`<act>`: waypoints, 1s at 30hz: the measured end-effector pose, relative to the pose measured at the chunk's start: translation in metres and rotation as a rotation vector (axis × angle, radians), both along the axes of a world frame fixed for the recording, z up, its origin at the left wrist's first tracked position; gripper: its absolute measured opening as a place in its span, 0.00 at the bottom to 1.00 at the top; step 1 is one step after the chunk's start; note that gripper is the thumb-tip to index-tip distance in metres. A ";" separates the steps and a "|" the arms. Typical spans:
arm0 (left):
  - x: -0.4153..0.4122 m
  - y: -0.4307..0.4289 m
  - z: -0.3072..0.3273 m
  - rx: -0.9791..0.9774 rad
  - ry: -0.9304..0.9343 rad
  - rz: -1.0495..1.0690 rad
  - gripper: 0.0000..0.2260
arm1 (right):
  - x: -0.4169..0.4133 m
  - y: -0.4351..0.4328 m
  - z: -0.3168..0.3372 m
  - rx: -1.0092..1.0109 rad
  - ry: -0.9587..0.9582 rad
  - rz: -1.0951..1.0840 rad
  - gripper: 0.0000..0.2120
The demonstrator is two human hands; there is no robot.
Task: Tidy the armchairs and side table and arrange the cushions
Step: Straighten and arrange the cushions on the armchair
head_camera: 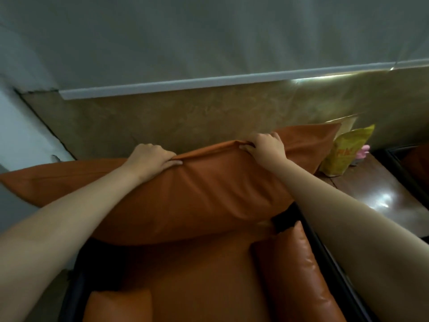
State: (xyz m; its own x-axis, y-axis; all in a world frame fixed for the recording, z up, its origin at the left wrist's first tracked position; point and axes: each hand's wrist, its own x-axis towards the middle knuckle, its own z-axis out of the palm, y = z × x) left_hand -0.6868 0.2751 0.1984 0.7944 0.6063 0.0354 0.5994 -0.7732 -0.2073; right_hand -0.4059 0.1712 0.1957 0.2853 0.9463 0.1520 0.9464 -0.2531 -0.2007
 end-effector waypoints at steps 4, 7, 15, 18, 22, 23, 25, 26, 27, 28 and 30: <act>0.010 0.012 -0.030 -0.067 0.049 0.043 0.21 | 0.010 0.014 -0.038 -0.042 0.070 0.015 0.15; 0.015 0.016 -0.058 -0.122 0.100 0.069 0.21 | 0.012 0.019 -0.075 -0.075 0.127 0.032 0.13; 0.025 0.010 -0.179 -0.356 0.267 0.272 0.18 | 0.000 0.012 -0.193 -0.277 0.125 0.024 0.16; 0.011 0.003 -0.200 -0.498 0.109 0.345 0.17 | -0.016 0.006 -0.207 -0.173 0.106 0.012 0.19; -0.030 0.003 -0.204 -0.495 0.107 0.345 0.34 | -0.018 -0.005 -0.214 -0.223 0.055 0.072 0.39; -0.041 0.005 -0.203 -0.469 0.111 0.381 0.38 | -0.016 -0.006 -0.216 -0.251 0.040 0.084 0.42; -0.058 0.012 -0.204 -0.474 0.121 0.463 0.44 | -0.010 -0.004 -0.219 -0.293 0.034 0.058 0.48; -0.063 0.016 -0.205 -0.498 0.121 0.490 0.47 | -0.007 -0.002 -0.221 -0.315 0.035 0.033 0.50; -0.066 0.019 -0.207 -0.520 0.115 0.506 0.48 | -0.005 0.001 -0.224 -0.338 0.034 0.012 0.51; -0.066 0.022 -0.210 -0.536 0.104 0.514 0.50 | -0.003 0.003 -0.227 -0.363 0.029 -0.003 0.52; -0.066 0.027 -0.218 -0.553 0.081 0.524 0.52 | -0.001 0.007 -0.236 -0.396 0.014 -0.017 0.54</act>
